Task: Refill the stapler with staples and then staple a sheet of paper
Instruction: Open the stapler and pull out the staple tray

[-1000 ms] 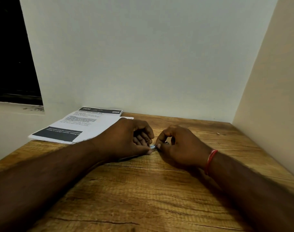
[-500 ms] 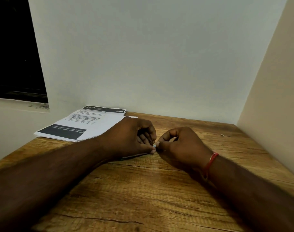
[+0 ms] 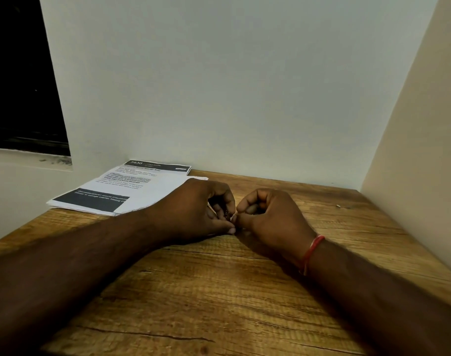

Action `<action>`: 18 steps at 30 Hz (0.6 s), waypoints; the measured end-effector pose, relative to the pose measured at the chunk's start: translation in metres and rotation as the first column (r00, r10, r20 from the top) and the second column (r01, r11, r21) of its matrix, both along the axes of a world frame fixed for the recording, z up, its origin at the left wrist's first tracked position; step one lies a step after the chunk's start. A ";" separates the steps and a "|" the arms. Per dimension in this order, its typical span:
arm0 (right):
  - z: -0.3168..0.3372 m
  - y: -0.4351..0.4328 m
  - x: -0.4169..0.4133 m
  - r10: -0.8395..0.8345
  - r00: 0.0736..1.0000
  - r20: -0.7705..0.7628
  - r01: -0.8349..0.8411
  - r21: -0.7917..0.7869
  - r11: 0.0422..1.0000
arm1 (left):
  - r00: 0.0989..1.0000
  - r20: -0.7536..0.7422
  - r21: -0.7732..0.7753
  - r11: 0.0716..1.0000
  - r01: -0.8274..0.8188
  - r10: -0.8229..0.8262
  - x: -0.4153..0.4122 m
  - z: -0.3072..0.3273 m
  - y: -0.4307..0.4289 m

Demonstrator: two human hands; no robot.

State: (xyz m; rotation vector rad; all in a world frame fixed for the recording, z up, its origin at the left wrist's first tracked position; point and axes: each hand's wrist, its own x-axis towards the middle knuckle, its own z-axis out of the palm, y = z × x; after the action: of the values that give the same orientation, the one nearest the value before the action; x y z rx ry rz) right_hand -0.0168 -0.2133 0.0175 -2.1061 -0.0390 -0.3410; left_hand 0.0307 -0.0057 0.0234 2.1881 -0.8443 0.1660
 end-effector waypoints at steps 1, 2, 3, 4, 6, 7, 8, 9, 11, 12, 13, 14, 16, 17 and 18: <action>0.000 0.000 0.001 -0.006 1.000 0.003 0.005 0.023 1.000 | 1.000 0.004 -0.001 1.000 -0.006 0.006 0.000 0.000 0.000; 0.001 -0.001 0.001 -0.010 1.000 0.007 0.010 0.037 0.999 | 1.000 0.005 -0.002 1.000 -0.011 0.011 0.000 -0.001 0.000; 0.001 -0.002 0.001 -0.012 1.000 0.013 0.011 0.047 0.999 | 1.000 0.003 -0.003 1.000 -0.012 0.012 0.000 -0.001 0.000; 0.002 -0.003 0.000 -0.010 1.000 0.016 0.009 0.056 0.998 | 1.000 0.000 -0.005 1.000 -0.010 0.010 0.000 -0.001 0.000; 0.002 -0.004 0.000 0.003 1.000 0.004 -0.003 0.064 0.998 | 1.000 -0.003 -0.007 1.000 0.000 0.000 0.000 -0.001 0.000; 0.003 -0.005 0.000 0.016 1.000 -0.007 -0.015 0.045 0.999 | 1.000 -0.007 -0.009 1.000 0.005 -0.005 0.000 -0.001 0.000; 0.003 -0.007 0.001 0.035 0.999 -0.018 -0.035 0.011 0.999 | 1.000 -0.014 -0.012 1.000 0.009 -0.010 -0.001 -0.001 0.000; 0.003 -0.007 0.001 0.056 0.998 -0.029 -0.057 -0.020 0.998 | 1.000 -0.024 -0.019 1.000 0.013 -0.014 -0.001 -0.001 0.000; 0.003 -0.011 0.000 0.097 0.994 -0.044 -0.099 -0.044 0.994 | 0.999 -0.036 -0.028 0.999 0.021 -0.022 -0.002 0.000 0.001; 0.003 -0.012 -0.001 0.115 0.992 -0.045 -0.117 -0.048 0.992 | 0.999 -0.036 -0.028 0.999 0.023 -0.024 -0.002 0.000 0.001; 0.003 -0.014 -0.002 0.126 0.991 -0.039 -0.128 -0.071 0.989 | 0.999 -0.037 -0.027 0.999 0.026 -0.027 -0.003 0.001 0.000; 0.002 -0.015 -0.001 0.130 0.991 -0.023 -0.131 -0.116 0.985 | 0.999 -0.041 -0.029 0.999 0.029 -0.030 -0.003 0.001 0.001; 0.001 -0.018 0.001 0.135 0.991 -0.004 -0.132 -0.228 0.965 | 0.998 -0.053 -0.042 0.999 0.034 -0.036 -0.004 0.001 0.001; 0.001 -0.019 0.002 0.140 0.990 -0.004 -0.136 -0.268 0.954 | 0.998 -0.056 -0.048 0.998 0.035 -0.038 -0.003 0.001 0.001; 0.002 -0.019 0.003 0.143 0.990 -0.006 -0.139 -0.295 0.945 | 0.998 -0.057 -0.051 0.998 0.038 -0.040 -0.003 0.000 0.001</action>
State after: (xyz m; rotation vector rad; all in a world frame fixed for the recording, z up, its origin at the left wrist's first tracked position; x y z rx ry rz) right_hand -0.0138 -0.2320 0.0194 -2.3800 -0.2637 -0.2780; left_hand 0.0279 -0.0046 0.0238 2.1179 -0.8412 0.1034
